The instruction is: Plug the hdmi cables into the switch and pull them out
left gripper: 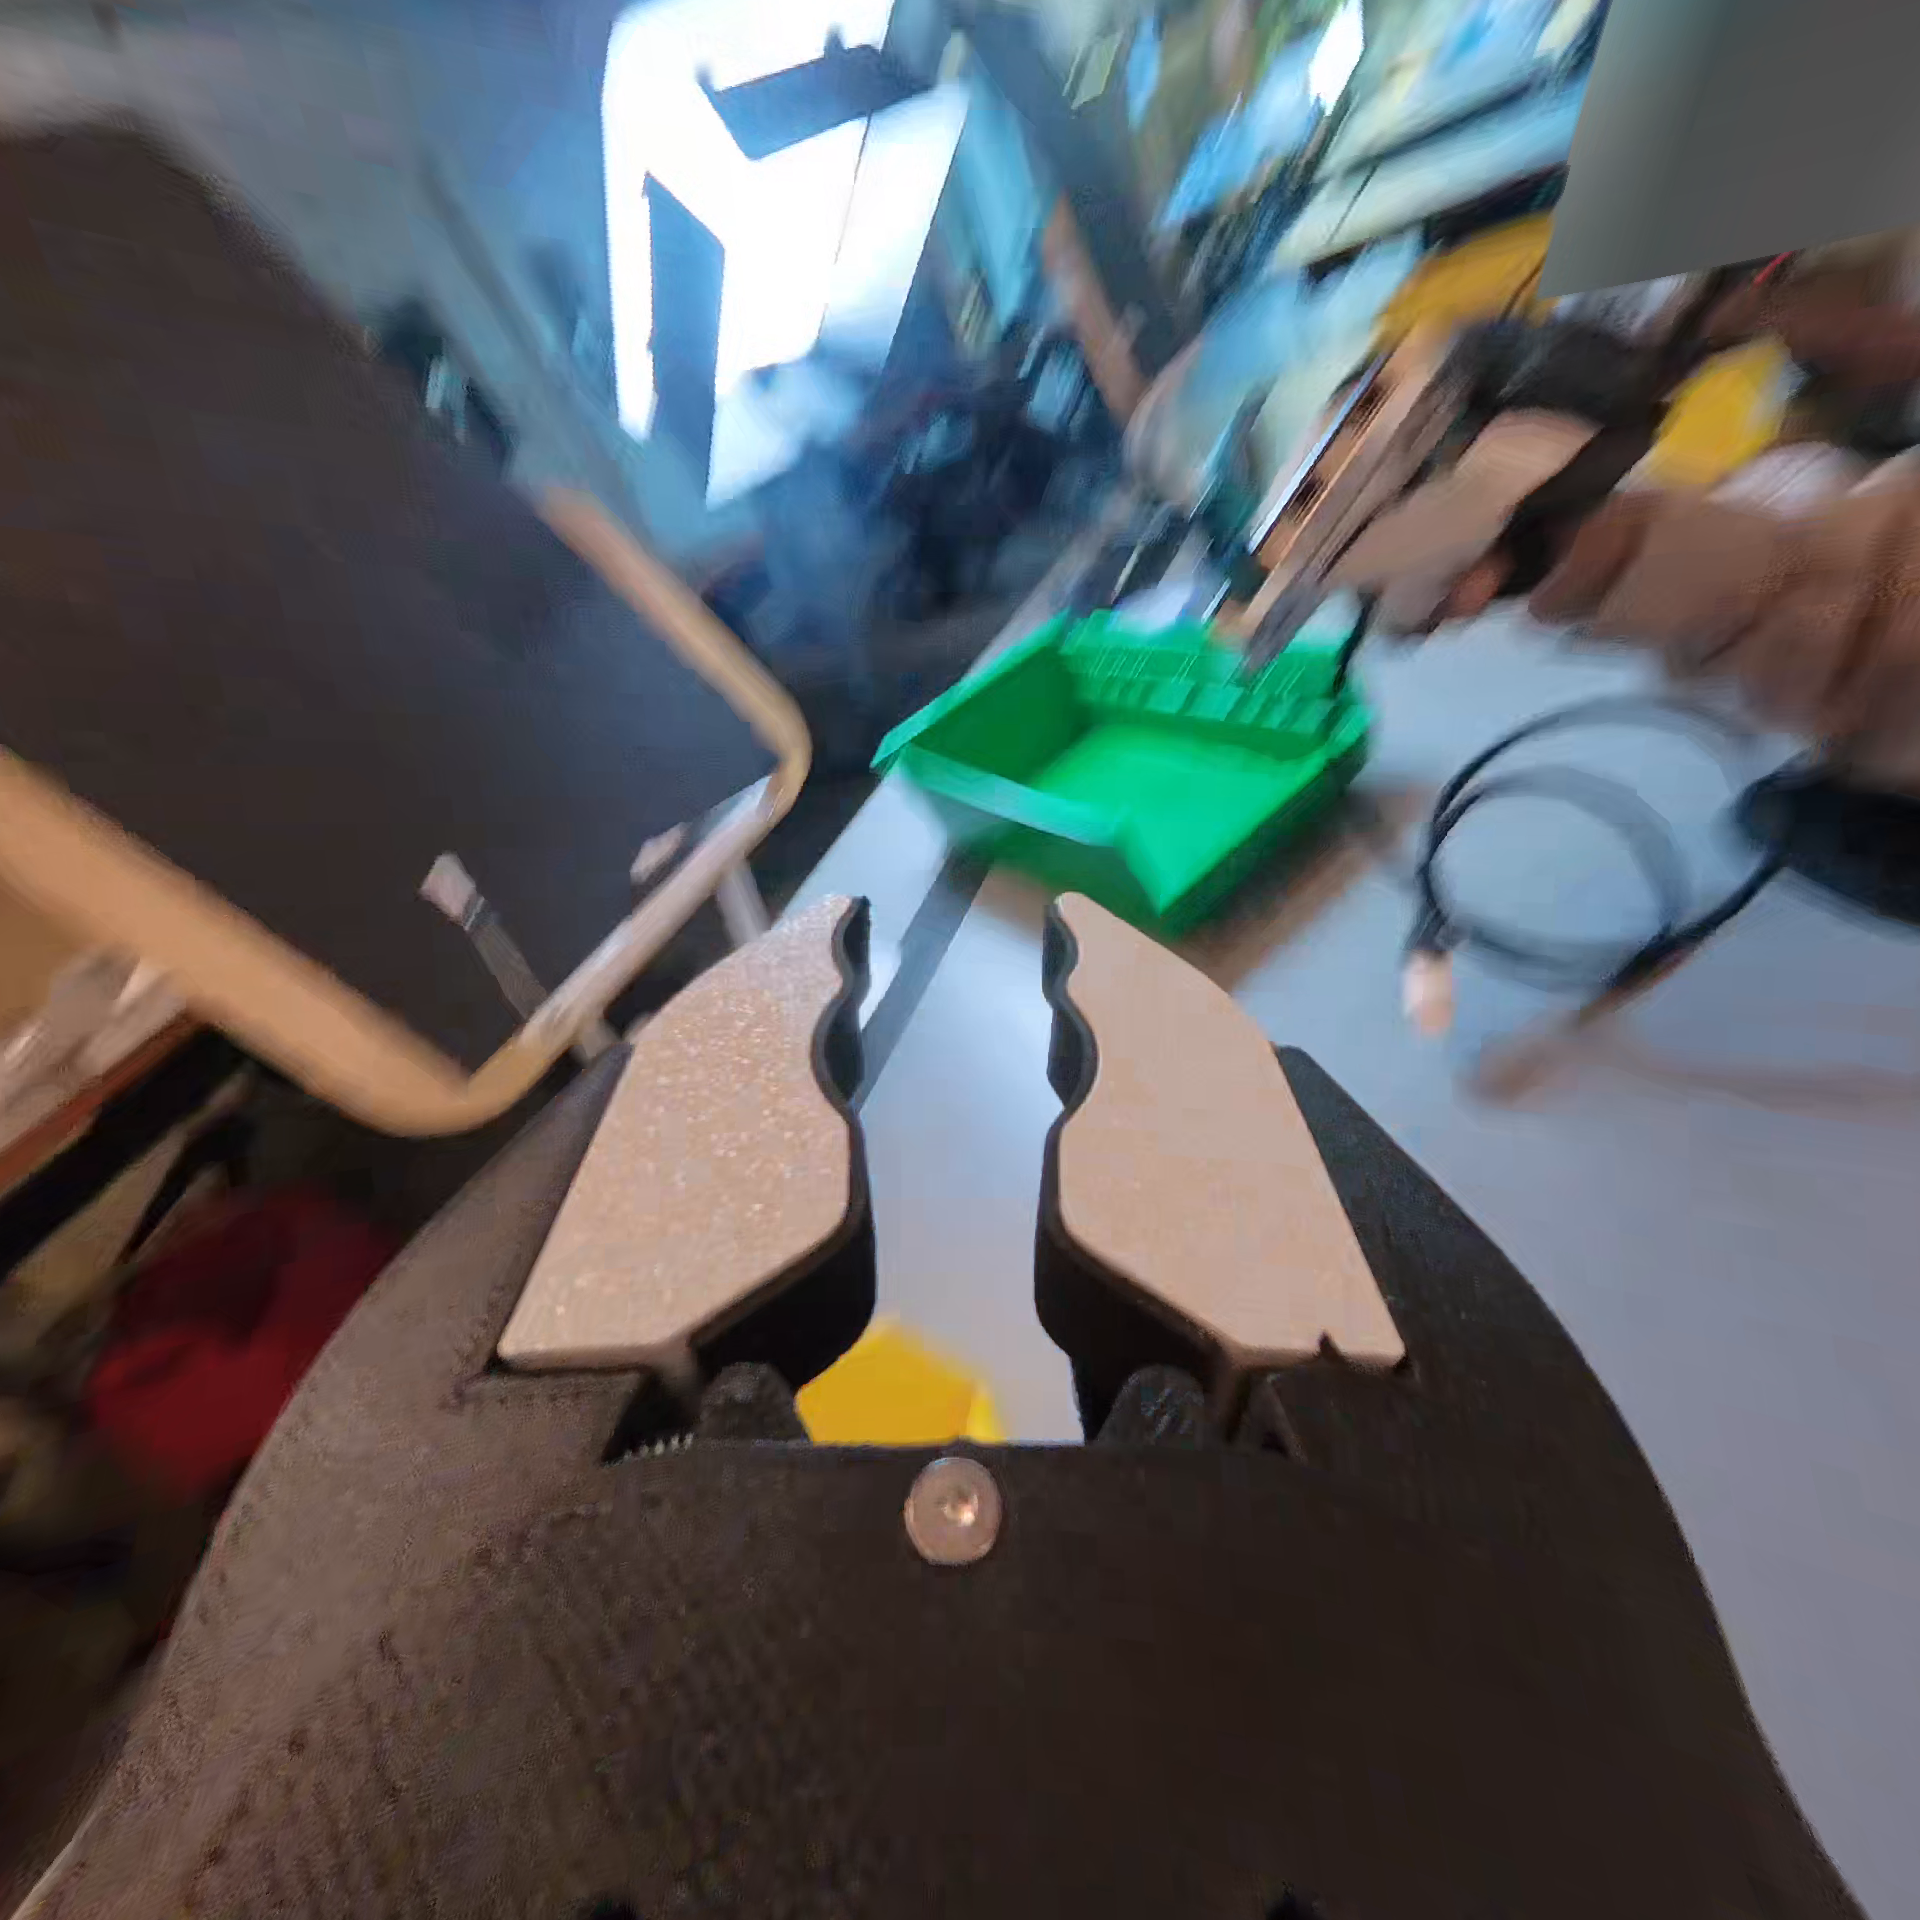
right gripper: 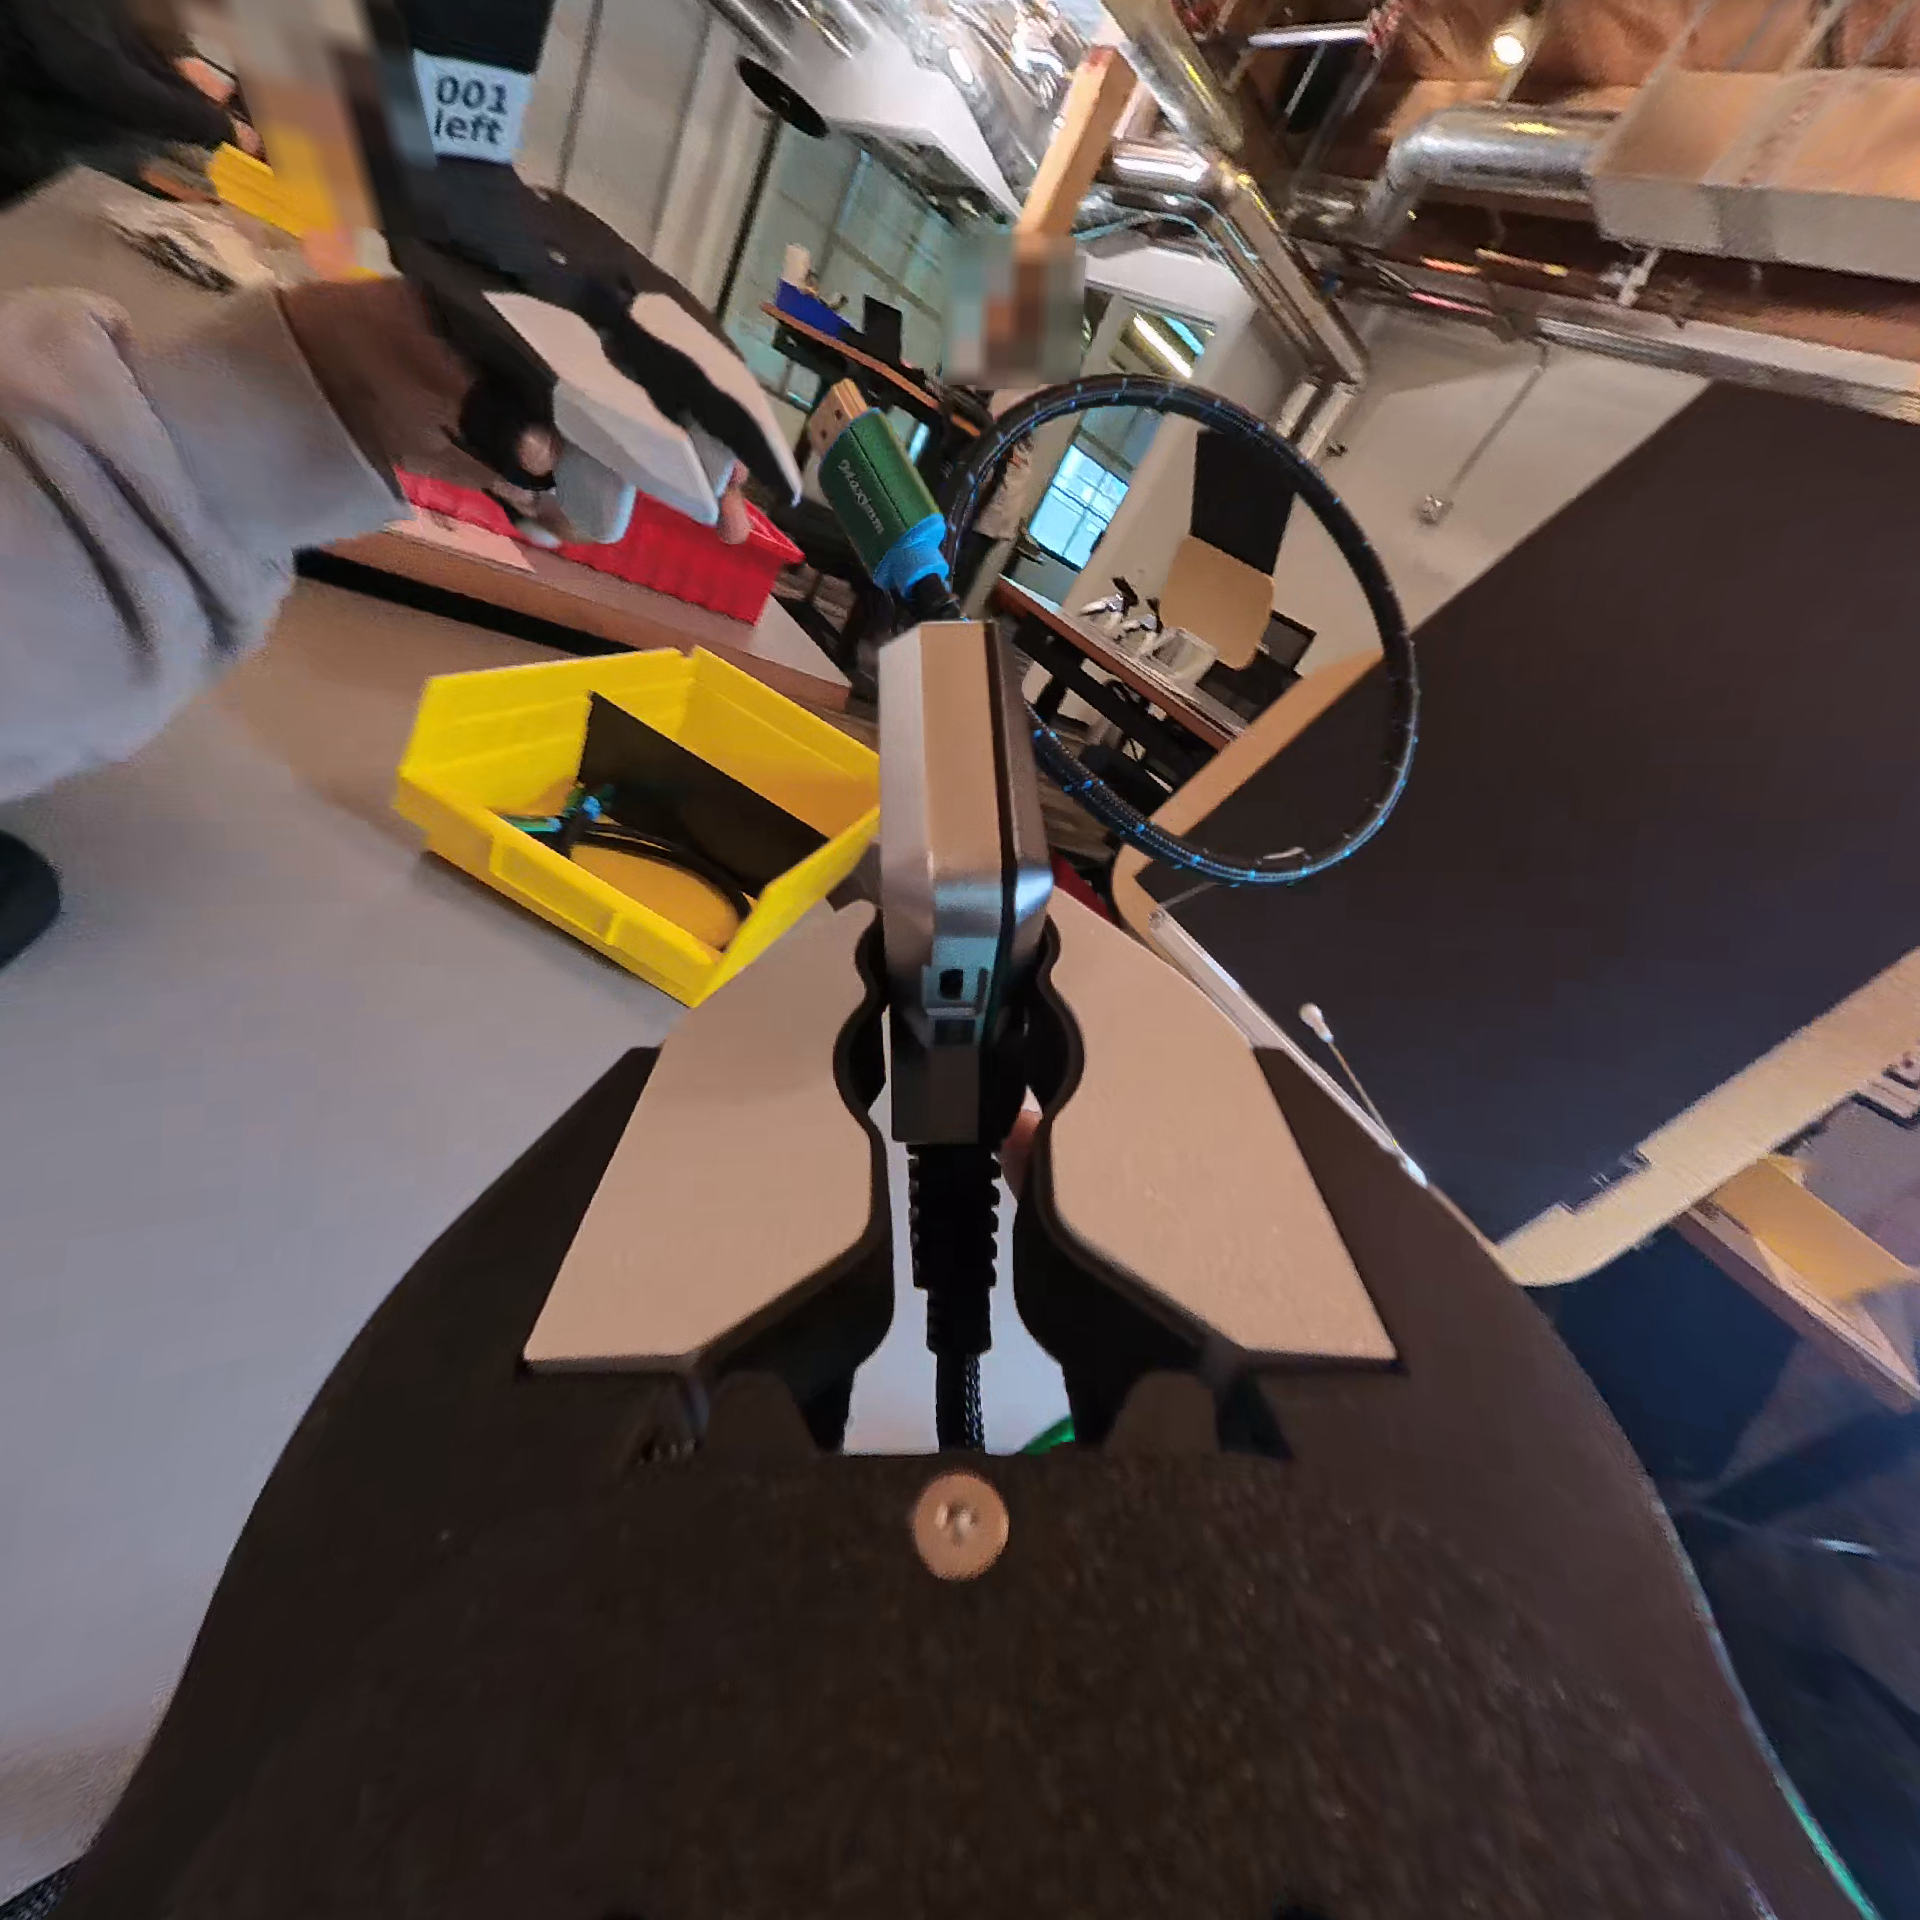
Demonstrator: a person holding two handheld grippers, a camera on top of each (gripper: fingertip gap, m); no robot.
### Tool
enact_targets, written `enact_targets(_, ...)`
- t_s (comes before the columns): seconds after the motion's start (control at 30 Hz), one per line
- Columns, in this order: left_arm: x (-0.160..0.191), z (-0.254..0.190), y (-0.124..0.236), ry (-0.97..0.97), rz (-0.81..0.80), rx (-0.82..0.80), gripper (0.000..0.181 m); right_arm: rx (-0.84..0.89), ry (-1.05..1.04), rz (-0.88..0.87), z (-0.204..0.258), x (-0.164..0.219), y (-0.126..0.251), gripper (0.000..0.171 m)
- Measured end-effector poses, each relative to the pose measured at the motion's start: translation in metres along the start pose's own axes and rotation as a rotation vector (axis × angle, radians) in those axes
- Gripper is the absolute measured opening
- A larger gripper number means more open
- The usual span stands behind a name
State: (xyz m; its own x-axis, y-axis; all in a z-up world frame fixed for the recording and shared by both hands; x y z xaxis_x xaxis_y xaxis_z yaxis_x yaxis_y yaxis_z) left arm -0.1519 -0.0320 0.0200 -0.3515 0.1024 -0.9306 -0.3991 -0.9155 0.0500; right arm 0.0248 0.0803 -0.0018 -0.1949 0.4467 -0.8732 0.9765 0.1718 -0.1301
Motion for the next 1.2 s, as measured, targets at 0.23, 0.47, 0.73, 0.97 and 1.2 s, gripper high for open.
enact_targets(0.23, 0.161, 0.047, 0.060, -0.078, 0.911, 0.102, 0.031, 0.029, 0.017, 0.076, -0.008, 0.022, -0.004, 0.023)
enact_targets(0.47, 0.252, 0.022, 0.106, -0.094, 1.338, 0.384, 0.030, -0.009, 0.000, 0.084, -0.002, 0.027, -0.005, 0.023)
enact_targets(0.73, 0.282, -0.001, 0.114, -0.091, 1.469, 0.527, 0.009, -0.016, -0.022, 0.094, -0.005, 0.033, -0.003, 0.023)
enact_targets(0.97, 0.178, 0.025, 0.075, -0.091, 1.025, 0.300, 0.007, 0.001, -0.024, 0.073, -0.011, 0.026, 0.002, 0.023)
enact_targets(1.2, 0.033, -0.036, 0.008, 0.057, 0.305, 0.265, 0.006, 0.046, -0.050, 0.046, -0.022, 0.015, 0.009, 0.023)
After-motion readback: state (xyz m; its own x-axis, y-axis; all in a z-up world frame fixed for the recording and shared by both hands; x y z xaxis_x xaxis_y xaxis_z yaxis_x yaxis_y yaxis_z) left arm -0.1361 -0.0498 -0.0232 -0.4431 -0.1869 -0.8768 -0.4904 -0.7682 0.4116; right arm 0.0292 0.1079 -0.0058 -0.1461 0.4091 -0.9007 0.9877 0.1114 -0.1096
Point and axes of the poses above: each gripper's, where its closed fingertips meet, y back along the fingers, x out of its underside, z = x × y across the jaws, the point moved 1 cm from there along y, back along the fingers, and after that the axes turned 6 degrees about -z, right-handed, at the moved point
